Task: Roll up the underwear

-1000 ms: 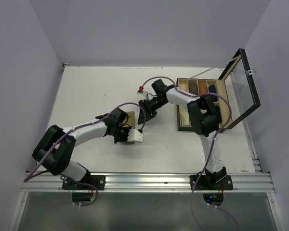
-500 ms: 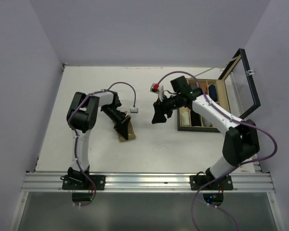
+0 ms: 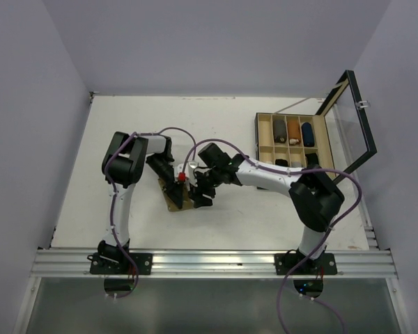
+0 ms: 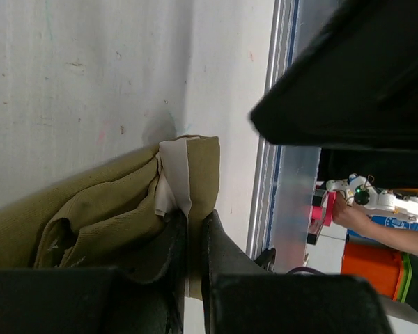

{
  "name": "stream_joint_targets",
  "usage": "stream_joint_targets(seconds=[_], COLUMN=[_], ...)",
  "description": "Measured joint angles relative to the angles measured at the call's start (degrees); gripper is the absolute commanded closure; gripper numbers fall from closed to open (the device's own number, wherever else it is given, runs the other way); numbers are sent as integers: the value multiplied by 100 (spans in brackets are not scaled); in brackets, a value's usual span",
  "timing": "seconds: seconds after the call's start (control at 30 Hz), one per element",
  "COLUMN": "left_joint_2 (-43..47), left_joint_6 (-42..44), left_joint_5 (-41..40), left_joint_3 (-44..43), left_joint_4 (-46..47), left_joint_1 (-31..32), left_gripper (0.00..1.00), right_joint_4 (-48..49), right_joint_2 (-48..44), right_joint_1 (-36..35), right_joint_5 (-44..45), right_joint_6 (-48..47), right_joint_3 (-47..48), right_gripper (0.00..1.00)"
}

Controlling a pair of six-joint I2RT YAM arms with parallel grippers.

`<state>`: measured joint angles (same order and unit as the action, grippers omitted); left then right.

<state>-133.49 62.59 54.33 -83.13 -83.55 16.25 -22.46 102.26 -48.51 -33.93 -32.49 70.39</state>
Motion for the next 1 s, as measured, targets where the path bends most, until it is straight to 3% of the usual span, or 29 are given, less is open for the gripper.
stream_joint_targets(seconds=[0.3, 0.7, 0.93, 1.0], left_joint_2=[0, -74, -76, -76], left_joint_6=[26, 66, 63, 63], left_joint_5=[-28, -31, -37, -42], left_joint_3=[28, -2, -2, -2], left_joint_4=[-17, -109, -114, -114], left_joint_1=[0, 0, 0, -7], left_gripper=[86, 83, 80, 76], right_joint_4=[610, 960, 1073, 1049], right_joint_2=[409, 903, 1095, 1097], right_joint_1=[-146, -444, -431, -431], right_joint_5=[-28, -136, -175, -192], right_joint_6=[-516, -778, -986, -1016], right_joint_3=[-35, -35, -24, -20], right_gripper=[38, 55, 98, 100])
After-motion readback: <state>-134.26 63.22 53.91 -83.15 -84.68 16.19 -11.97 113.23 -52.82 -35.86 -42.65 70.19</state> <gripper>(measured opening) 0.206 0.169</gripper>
